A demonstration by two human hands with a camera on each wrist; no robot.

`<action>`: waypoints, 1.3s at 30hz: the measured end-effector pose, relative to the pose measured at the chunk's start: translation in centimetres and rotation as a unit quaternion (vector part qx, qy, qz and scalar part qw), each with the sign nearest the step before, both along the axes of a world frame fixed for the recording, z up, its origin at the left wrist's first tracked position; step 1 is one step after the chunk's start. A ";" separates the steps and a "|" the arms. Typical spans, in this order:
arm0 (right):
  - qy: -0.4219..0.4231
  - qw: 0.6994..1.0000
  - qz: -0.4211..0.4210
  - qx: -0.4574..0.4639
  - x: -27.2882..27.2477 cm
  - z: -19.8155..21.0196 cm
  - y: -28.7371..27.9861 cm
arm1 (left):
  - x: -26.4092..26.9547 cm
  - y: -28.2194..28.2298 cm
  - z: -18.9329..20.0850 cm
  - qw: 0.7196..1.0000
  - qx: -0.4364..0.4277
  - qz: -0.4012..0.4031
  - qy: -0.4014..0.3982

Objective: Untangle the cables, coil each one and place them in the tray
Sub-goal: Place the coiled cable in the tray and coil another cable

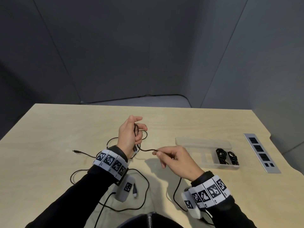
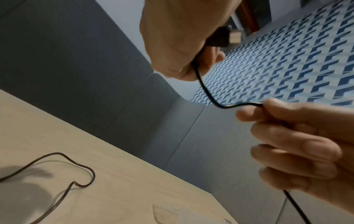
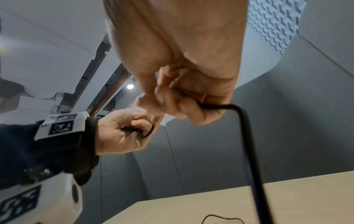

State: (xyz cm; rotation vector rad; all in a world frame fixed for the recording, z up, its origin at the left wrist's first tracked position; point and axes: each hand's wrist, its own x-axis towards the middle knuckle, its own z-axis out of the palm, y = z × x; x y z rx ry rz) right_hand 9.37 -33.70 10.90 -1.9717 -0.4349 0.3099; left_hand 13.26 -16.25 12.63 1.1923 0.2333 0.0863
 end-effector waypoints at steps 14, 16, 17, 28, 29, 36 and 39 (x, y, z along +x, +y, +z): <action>-0.161 0.979 -0.042 -0.117 3.0 2.9 2.6 | -1.2 -1.0 -1.1 0.965 0.196 -0.172 0.035; -0.104 0.989 -0.058 -0.088 3.3 2.8 2.6 | -1.3 -1.0 -1.5 0.964 0.186 -0.184 0.041; -0.070 0.992 -0.061 -0.081 3.5 2.8 2.6 | -1.5 -1.1 -1.7 0.964 0.178 -0.190 0.045; -0.018 0.981 -0.192 0.030 4.7 1.6 2.2 | -0.9 -2.2 -1.6 0.957 0.167 -0.226 0.074; -0.006 0.976 -0.208 0.057 4.7 1.4 2.2 | -0.7 -2.3 -1.6 0.962 0.153 -0.213 0.070; 0.169 0.982 0.045 -0.069 0.8 -1.1 1.5 | 0.5 -1.2 -0.9 0.989 0.111 -0.083 0.051; 0.131 0.986 0.085 -0.056 -0.1 0.0 0.8 | 0.5 -0.6 -0.9 0.953 0.280 -0.119 -0.010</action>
